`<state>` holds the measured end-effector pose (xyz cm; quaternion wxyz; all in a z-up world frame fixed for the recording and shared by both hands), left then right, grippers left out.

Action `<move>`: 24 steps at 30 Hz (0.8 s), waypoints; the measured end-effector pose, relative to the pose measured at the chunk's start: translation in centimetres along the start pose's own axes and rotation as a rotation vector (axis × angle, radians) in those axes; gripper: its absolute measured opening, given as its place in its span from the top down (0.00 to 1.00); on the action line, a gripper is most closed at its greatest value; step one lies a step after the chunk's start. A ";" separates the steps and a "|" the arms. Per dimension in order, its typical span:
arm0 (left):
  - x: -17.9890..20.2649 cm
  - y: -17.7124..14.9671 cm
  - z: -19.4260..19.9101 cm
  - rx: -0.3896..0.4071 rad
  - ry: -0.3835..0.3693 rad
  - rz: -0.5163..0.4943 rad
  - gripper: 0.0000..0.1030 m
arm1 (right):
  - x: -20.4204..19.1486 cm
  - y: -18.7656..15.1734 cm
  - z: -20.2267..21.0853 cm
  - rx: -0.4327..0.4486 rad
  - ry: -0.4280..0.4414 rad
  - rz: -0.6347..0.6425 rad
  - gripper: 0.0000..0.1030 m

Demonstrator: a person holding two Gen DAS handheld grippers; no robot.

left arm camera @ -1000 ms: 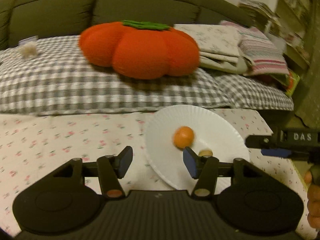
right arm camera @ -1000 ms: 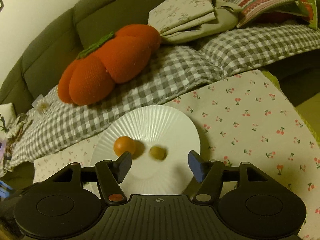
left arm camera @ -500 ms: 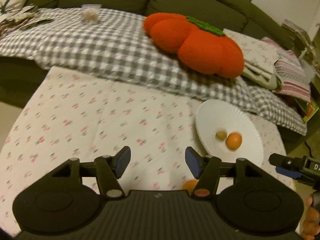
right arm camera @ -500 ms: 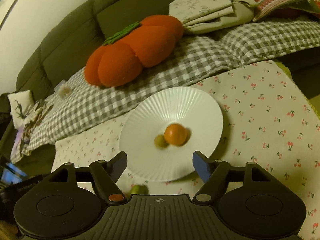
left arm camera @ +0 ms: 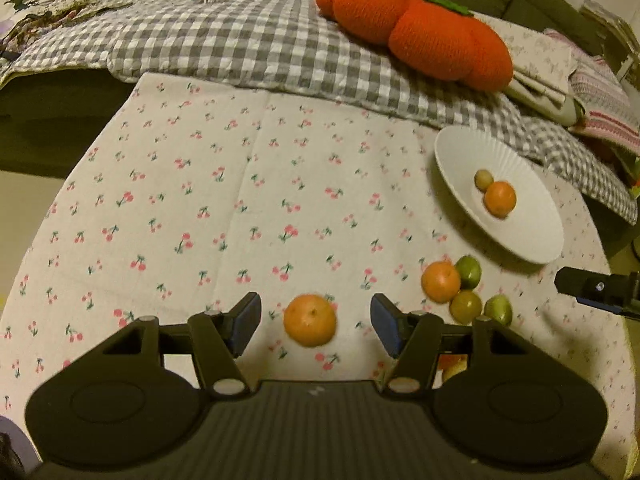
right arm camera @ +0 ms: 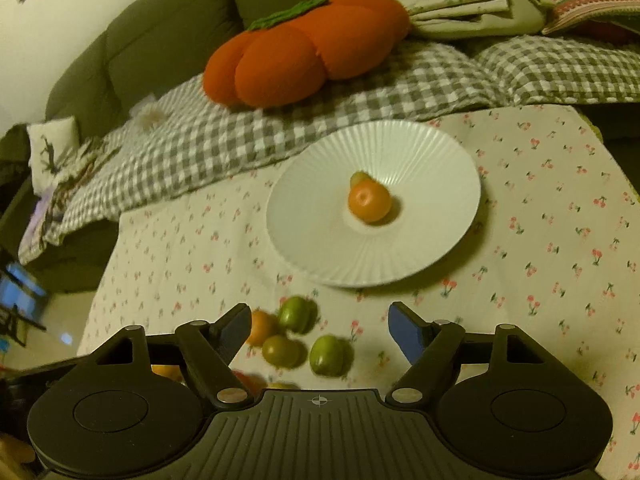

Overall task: Organize fruits
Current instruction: 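Grasp an orange with the left tool while the right tool moves toward the red tomato, then grasp the red tomato with the right tool while the left tool holds the orange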

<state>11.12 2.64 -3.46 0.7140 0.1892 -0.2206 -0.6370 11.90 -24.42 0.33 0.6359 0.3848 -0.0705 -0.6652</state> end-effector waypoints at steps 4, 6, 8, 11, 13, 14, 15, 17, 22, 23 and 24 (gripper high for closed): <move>-0.2 -0.7 -0.4 -0.015 -0.004 -0.008 0.38 | -0.9 -1.2 -0.7 -0.029 -0.007 0.027 0.23; -0.2 -1.1 -0.8 -0.006 0.018 -0.021 0.38 | -1.0 -1.7 -1.1 -0.039 -0.017 0.030 0.23; -0.1 -1.3 -1.2 -0.002 0.028 -0.034 0.38 | -1.2 -2.2 -1.6 -0.050 -0.020 0.031 0.23; -0.1 -1.5 -1.6 0.000 0.020 -0.032 0.38 | -1.5 -2.9 -2.0 -0.071 -0.007 0.042 0.23; 0.0 -1.5 -1.8 0.010 0.020 -0.031 0.39 | -1.9 -3.2 -2.1 -0.074 -0.003 0.056 0.23; 0.1 -1.5 -1.9 0.014 0.021 -0.031 0.39 | -2.1 -3.4 -2.1 -0.071 0.001 0.063 0.23; 0.1 -1.6 -2.2 0.016 0.021 -0.032 0.41 | -2.3 -3.4 -2.1 -0.069 0.005 0.068 0.23; 0.3 -1.8 -2.7 0.011 0.021 -0.030 0.44 | -2.6 -3.5 -2.2 -0.063 0.011 0.078 0.23; 0.9 -2.1 -3.7 0.031 0.041 -0.075 0.68 | -3.6 -4.1 -2.9 -0.063 0.020 0.137 0.23; 1.0 -2.1 -3.7 0.033 0.046 -0.081 0.68 | -3.9 -4.2 -3.2 -0.064 0.019 0.159 0.23; 1.1 -2.1 -3.7 0.034 0.051 -0.078 0.68 | -4.2 -4.3 -3.3 -0.062 0.018 0.182 0.23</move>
Point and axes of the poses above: each gripper's, at about its wrist camera, not at the fingertips, and z roughly against the way its jaws point, x to its right, y to its top, the point moved 2 cm from there along -z, roughly the way its jaws point, and after that the axes turned 9 degrees about y, right-handed, at the moved point
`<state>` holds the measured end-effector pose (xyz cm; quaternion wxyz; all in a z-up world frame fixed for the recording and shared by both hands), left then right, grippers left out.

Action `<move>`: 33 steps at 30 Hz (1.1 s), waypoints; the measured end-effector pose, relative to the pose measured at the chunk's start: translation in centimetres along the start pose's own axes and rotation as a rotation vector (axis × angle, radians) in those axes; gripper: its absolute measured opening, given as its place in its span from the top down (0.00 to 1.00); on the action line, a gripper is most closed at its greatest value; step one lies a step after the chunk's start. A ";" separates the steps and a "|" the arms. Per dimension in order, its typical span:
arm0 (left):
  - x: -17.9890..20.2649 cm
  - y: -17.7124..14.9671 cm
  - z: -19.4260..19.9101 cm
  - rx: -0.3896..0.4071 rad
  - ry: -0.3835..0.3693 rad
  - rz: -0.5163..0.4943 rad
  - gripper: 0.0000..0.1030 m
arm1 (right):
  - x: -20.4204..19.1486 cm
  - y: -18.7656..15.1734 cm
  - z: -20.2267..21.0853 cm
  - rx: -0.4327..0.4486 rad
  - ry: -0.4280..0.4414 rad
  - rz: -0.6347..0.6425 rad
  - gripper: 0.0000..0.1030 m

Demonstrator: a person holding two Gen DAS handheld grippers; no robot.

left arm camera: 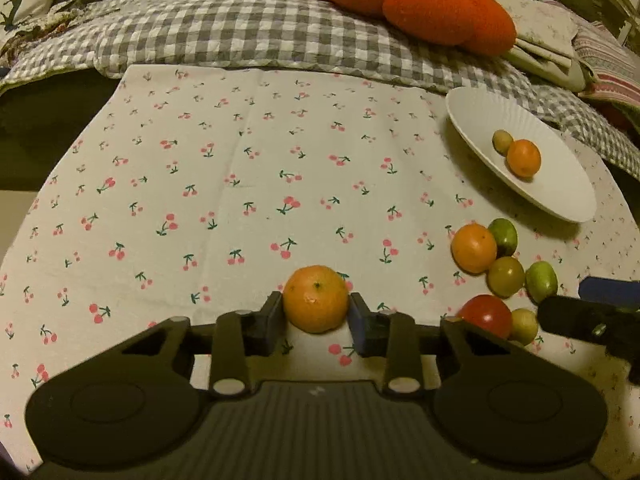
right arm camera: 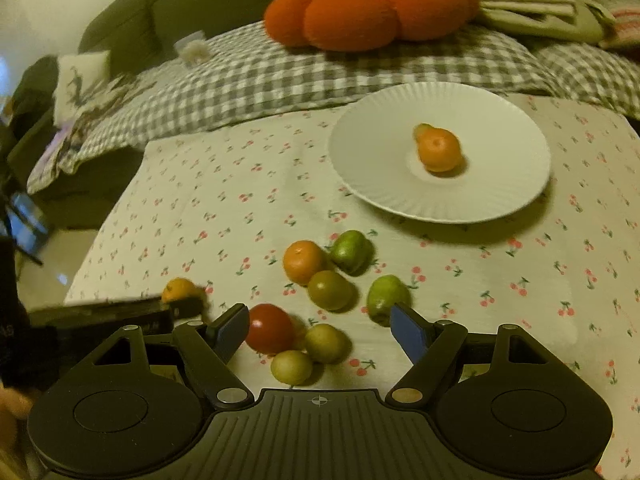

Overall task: Organize fruits
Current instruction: 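Grasp the red tomato with the right tool while the left tool holds the orange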

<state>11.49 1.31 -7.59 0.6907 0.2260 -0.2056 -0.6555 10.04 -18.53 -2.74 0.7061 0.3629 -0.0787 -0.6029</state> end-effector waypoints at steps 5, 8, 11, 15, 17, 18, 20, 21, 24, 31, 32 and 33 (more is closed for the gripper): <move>0.0 0.2 0.9 0.027 0.026 -0.012 0.69 | -1.3 -0.2 -0.8 0.011 -0.021 0.092 0.24; -0.2 0.3 1.3 0.032 0.036 -0.010 0.69 | -2.0 -0.4 -1.4 0.015 -0.015 0.135 0.24; -0.8 0.4 1.3 0.017 0.043 0.011 0.69 | -3.1 -0.7 -2.1 0.016 -0.016 0.199 0.25; -1.2 0.4 1.4 0.019 0.056 0.017 0.69 | -4.5 -1.0 -3.2 0.023 -0.042 0.288 0.27; -1.4 0.5 1.4 0.022 0.065 0.015 0.69 | -4.8 -1.1 -3.8 0.024 -0.055 0.316 0.29; -1.4 0.5 1.4 0.023 0.066 0.015 0.69 | -4.9 -1.1 -4.2 0.021 -0.061 0.325 0.30; -1.5 0.6 1.5 0.023 0.067 0.018 0.69 | -4.8 -1.2 -4.8 0.015 -0.064 0.327 0.42; -1.6 0.6 1.5 0.024 0.067 0.020 0.69 | -4.8 -1.2 -5.1 0.017 -0.065 0.333 0.44; -1.6 0.6 1.6 0.033 0.070 0.014 0.69 | -4.9 -1.2 -5.6 0.006 -0.070 0.349 0.71; -1.5 0.7 1.6 0.039 0.069 0.013 0.69 | -4.7 -0.7 -5.0 0.024 -0.050 0.331 0.87; -1.4 0.7 1.6 0.041 0.071 0.011 0.69 | -4.7 -0.7 -5.0 0.025 -0.048 0.329 0.89; -1.4 0.7 1.6 0.041 0.073 0.009 0.69 | -4.7 -0.7 -5.0 0.024 -0.047 0.329 0.89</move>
Point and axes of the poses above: each gripper's, at about its wrist camera, not at the fingertips, and z roughly against the way its jaws point, x to its right, y to its top, the point moved 2 cm from there along -z, roughly the way its jaws point, and after that the axes turned 9 degrees about y, right-handed, at the moved point
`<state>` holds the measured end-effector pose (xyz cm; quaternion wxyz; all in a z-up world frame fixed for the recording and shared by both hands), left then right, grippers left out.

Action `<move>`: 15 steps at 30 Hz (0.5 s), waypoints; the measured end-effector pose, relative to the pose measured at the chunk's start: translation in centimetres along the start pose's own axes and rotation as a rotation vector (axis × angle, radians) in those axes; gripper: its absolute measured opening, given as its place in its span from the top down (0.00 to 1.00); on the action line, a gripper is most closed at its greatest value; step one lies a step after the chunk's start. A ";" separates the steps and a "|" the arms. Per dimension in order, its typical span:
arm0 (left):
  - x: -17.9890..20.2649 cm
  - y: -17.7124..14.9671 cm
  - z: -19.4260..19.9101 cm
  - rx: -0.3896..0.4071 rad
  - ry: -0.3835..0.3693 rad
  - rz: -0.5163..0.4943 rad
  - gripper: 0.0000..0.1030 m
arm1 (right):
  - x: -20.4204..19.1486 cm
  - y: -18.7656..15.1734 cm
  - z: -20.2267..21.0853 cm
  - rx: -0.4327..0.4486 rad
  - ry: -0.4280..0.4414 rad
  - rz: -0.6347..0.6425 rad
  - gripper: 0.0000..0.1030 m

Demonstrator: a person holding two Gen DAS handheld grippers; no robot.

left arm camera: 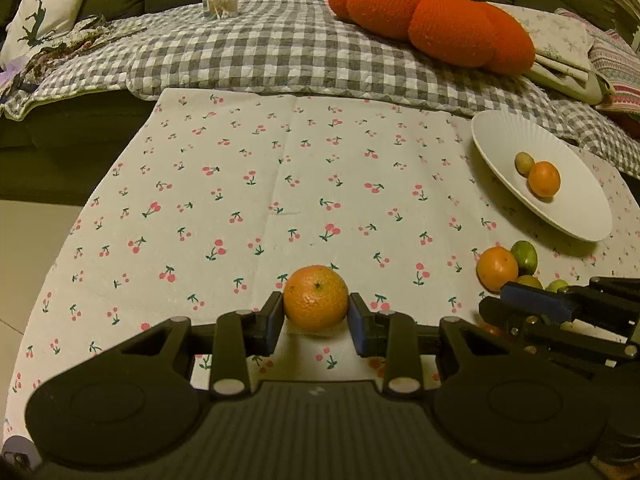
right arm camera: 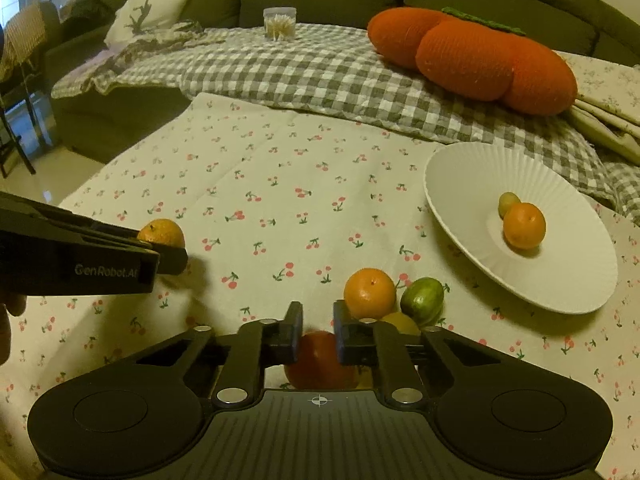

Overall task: Organize fruits
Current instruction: 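Grasp the red tomato with the right tool while the left tool holds the orange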

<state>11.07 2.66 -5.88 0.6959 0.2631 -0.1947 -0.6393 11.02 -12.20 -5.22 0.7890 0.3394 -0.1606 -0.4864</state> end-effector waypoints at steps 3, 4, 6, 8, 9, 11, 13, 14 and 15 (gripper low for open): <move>-0.1 0.0 -0.1 -0.007 -0.002 0.009 0.69 | 0.1 -0.1 0.2 0.002 0.019 0.006 0.85; -0.2 0.0 0.0 -0.008 -0.003 0.013 0.69 | 0.4 0.0 0.2 0.003 0.018 -0.011 0.78; -0.3 0.1 0.0 -0.005 -0.002 0.021 0.69 | 1.3 0.0 0.6 0.004 0.041 -0.065 0.71; -0.4 0.1 0.1 -0.003 -0.001 0.026 0.69 | 2.1 0.0 0.8 0.007 0.048 -0.101 0.69; -0.4 0.2 0.2 -0.004 -0.003 0.031 0.69 | 2.3 0.0 0.9 0.008 0.051 -0.110 0.68; -0.6 0.3 0.2 -0.006 -0.008 0.040 0.69 | 2.4 -0.2 0.9 0.003 0.071 -0.115 0.57; -0.6 0.3 0.2 -0.008 -0.011 0.046 0.69 | 1.7 -0.4 0.9 -0.012 0.091 -0.091 0.54; -0.6 0.3 0.3 -0.008 -0.011 0.049 0.69 | 1.2 -0.6 0.9 -0.023 0.098 -0.069 0.54; -0.6 0.2 0.3 -0.008 -0.013 0.050 0.69 | 0.9 -0.8 1.0 -0.026 0.107 -0.057 0.54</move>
Point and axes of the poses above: each gripper's, at about its wrist camera, not at the fingertips, and z roughly against the way its jaws point, x to its right, y to its top, the point moved 2 cm from there along -z, roughly the way its jaws point, and after that the axes turned 9 degrees about y, right-handed, at the moved point
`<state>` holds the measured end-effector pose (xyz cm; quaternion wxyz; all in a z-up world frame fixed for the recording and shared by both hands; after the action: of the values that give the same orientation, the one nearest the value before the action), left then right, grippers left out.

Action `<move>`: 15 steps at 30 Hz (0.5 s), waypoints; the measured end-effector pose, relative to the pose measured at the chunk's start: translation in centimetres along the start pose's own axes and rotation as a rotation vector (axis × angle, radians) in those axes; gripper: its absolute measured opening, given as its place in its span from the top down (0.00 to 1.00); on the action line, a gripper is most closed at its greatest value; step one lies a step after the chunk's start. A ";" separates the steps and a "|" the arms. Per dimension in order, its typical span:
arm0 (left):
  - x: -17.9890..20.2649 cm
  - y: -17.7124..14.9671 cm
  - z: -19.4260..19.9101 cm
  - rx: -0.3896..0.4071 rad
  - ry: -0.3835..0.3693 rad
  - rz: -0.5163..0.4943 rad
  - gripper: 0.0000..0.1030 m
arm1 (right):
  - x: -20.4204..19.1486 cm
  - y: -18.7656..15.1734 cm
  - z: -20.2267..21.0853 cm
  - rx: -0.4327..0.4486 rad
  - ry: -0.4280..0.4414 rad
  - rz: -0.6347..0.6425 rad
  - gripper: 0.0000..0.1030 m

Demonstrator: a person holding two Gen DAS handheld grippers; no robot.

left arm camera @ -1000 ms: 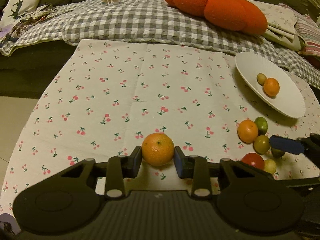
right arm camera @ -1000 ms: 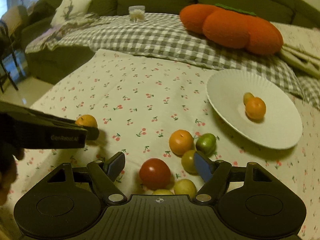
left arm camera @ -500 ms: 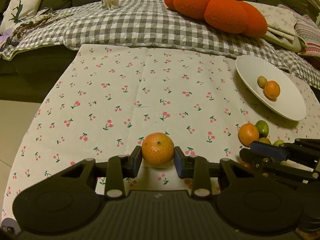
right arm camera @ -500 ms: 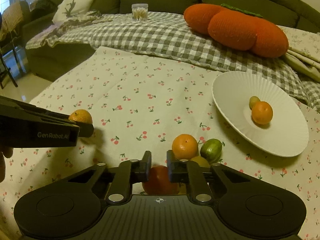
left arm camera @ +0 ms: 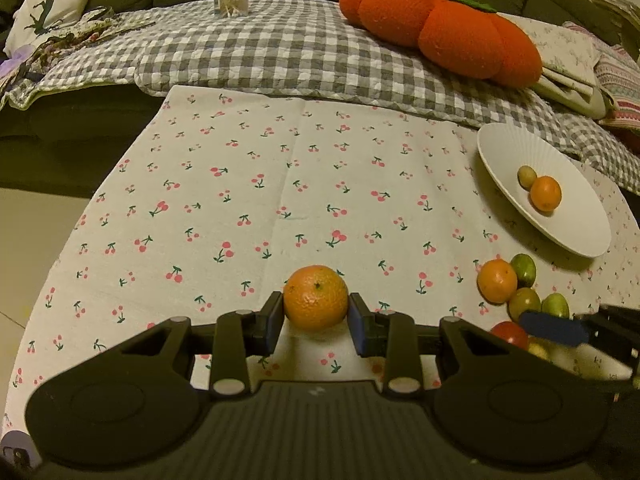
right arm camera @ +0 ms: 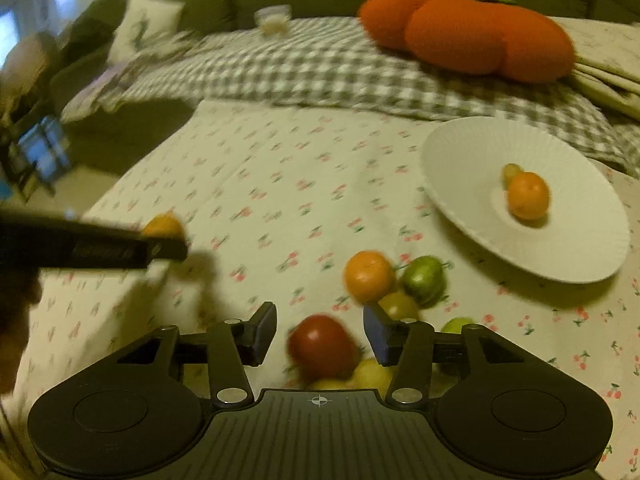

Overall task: Organize fruits
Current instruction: 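Grasp the red tomato with the right tool while the left tool holds the orange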

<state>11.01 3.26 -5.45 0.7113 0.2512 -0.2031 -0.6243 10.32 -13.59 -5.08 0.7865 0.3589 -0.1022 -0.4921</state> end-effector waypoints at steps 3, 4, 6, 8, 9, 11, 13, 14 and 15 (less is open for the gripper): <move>0.2 -0.1 0.0 0.000 -0.001 -0.006 0.69 | -0.4 -0.3 -0.3 -0.030 -0.042 0.035 0.55; 0.2 -0.1 -0.1 -0.002 0.001 -0.007 0.69 | -0.4 -0.4 -0.5 -0.036 -0.057 0.036 0.57; 0.3 0.0 -0.2 -0.007 -0.001 -0.005 0.69 | -0.1 -0.4 -0.9 -0.044 -0.058 0.028 0.66; 0.4 0.1 0.0 -0.004 -0.010 -0.002 0.69 | -0.1 -0.3 -0.7 -0.040 -0.063 0.022 0.66; 0.4 0.2 0.1 0.002 -0.012 -0.002 0.69 | -0.2 -0.3 -0.6 -0.031 -0.072 0.027 0.66; 0.4 0.4 0.4 0.014 -0.012 -0.003 0.69 | -0.1 0.0 -0.2 -0.019 -0.073 0.021 0.66; 0.4 0.5 0.5 0.017 -0.012 -0.002 0.69 | 0.1 0.3 0.1 -0.011 -0.065 0.001 0.66; 0.4 0.5 0.5 0.016 -0.014 0.001 0.69 | 0.2 0.4 0.3 -0.005 -0.065 -0.002 0.66; 0.5 0.6 0.6 0.014 -0.017 0.003 0.69 | 0.3 0.5 0.6 0.002 -0.065 -0.007 0.66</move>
<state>11.22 2.79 -4.66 0.7087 0.2507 -0.2140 -0.6238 10.56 -14.00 -4.39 0.7807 0.3437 -0.1271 -0.5061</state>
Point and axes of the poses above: each gripper's, at about its wrist camera, not at the fingertips, and z roughly against the way its jaws point, x to its right, y to its top, the point moved 2 cm from there along -z, roughly the way its jaws point, and after that the axes turned 9 degrees about y, right-handed, at the moved point
